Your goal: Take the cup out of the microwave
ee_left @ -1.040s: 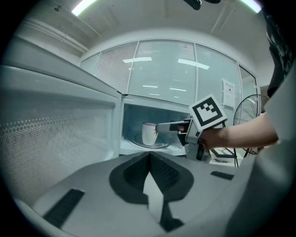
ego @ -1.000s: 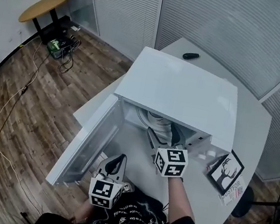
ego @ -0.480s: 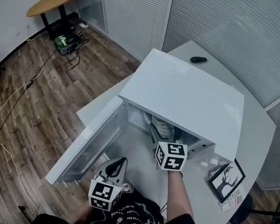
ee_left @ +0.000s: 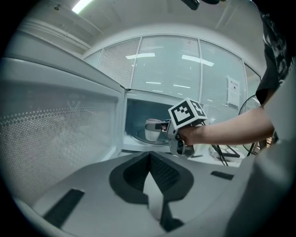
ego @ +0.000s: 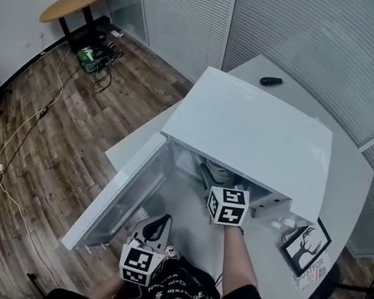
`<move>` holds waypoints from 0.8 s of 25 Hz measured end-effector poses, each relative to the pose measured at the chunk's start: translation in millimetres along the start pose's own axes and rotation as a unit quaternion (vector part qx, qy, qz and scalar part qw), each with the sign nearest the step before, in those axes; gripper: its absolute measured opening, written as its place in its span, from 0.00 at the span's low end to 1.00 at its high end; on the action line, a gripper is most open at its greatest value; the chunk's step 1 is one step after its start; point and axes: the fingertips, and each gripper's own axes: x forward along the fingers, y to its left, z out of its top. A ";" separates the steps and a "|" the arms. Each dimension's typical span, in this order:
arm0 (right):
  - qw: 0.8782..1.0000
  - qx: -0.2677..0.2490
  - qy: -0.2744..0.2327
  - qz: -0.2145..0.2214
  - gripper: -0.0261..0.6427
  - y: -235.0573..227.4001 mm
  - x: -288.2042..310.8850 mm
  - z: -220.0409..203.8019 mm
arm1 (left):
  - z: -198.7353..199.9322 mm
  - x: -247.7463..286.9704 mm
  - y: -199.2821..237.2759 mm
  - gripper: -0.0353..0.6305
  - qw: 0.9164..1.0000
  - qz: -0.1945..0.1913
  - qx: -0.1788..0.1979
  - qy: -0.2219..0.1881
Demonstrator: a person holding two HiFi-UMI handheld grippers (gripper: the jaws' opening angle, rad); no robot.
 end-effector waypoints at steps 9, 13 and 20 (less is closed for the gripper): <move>1.000 -0.004 0.007 -0.009 0.65 -2.0 13.6 -2.5 | -1.3 2.0 3.8 0.06 1.000 0.002 -0.001 0.005; 1.000 0.000 0.006 -0.010 0.65 -0.8 18.7 -0.1 | -0.5 2.4 5.8 0.06 1.000 -0.001 -0.001 0.007; 0.999 -0.011 0.014 -0.031 0.65 -3.8 29.2 0.4 | -4.7 2.0 12.8 0.06 1.000 0.000 -0.009 0.013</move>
